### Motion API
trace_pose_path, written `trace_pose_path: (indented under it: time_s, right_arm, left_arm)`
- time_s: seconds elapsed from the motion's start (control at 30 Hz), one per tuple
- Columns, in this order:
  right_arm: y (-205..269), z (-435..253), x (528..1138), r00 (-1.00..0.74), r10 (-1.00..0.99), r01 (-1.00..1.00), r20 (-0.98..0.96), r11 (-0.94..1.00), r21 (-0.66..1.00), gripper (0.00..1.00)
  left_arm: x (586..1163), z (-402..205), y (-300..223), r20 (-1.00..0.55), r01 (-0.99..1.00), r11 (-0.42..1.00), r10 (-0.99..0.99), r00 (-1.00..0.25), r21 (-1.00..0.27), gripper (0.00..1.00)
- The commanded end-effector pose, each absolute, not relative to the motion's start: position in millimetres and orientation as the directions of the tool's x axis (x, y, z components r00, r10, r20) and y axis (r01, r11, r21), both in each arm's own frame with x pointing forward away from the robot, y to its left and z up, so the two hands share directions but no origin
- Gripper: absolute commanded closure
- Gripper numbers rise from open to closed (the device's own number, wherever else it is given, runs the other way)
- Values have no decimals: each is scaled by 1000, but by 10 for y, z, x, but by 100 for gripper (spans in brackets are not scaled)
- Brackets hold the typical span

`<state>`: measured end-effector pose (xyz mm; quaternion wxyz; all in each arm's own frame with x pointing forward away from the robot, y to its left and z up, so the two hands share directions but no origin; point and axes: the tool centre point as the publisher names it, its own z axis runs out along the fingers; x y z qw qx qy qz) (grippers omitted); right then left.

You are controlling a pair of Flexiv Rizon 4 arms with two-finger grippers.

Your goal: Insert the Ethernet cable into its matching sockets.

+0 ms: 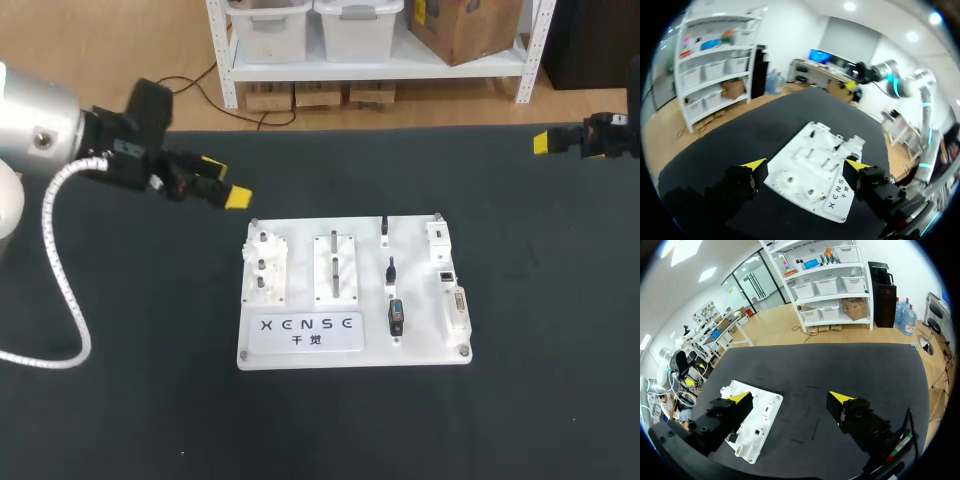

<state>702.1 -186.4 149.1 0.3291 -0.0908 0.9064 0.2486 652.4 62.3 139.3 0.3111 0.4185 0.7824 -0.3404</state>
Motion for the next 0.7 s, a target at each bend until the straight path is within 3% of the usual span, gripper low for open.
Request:
trace_pose_path:
  time_s: [0.03, 0.2, 0.7]
  right_arm:
    - [-1865, 1493, 7017, -767, -1, -328, -642, 860, 390, 0]
    - [-1865, 1493, 7017, -767, -1, -328, -642, 860, 390, 0]
    - [-1865, 1493, 7017, -767, -1, -328, -642, 860, 390, 0]
  left_arm:
    - [6471, 1284, 481, -918, 986, 53, 360, -166, -158, 0]
    - [6335, 1198, 256, -941, 995, 9, 325, -94, -96, 0]
    - [5978, 951, -307, -935, 995, 100, 349, -62, -28, 0]
